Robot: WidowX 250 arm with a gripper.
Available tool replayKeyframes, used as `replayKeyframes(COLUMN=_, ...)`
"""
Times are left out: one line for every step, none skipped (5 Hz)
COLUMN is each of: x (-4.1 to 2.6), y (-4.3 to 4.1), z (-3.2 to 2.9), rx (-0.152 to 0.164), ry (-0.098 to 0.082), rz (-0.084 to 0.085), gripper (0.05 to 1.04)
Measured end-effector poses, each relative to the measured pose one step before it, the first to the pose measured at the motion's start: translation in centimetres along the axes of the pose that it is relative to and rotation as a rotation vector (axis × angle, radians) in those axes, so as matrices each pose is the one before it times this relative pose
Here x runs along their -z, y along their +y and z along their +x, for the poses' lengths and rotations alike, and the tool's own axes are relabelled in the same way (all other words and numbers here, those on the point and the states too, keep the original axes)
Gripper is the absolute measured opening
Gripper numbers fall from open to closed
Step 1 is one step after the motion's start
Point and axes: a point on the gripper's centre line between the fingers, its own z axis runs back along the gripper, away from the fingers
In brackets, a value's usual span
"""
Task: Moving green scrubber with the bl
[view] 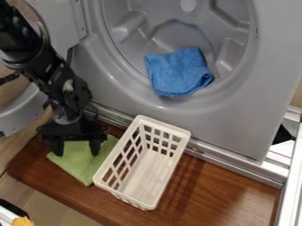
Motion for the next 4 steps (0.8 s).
replayKeyframes(x=1.649, y=0.806, z=0.011, rx=-0.0244, ry=0.0211, rz=0.0687, gripper=1.001)
replayKeyframes(x=1.739, y=0.056, z=-0.045, rx=-0.0197, ry=0.0351, rz=0.0322, gripper=1.001)
replayKeyframes(x=1.269, y=-0.886, z=0.26, rx=-0.0039, ry=0.0224, rz=-0.0288, gripper=0.986)
replayKeyframes(x=0.247, y=-0.402, z=-0.082, rx=-0.002, ry=0.0057, rz=-0.0199, gripper=0.902)
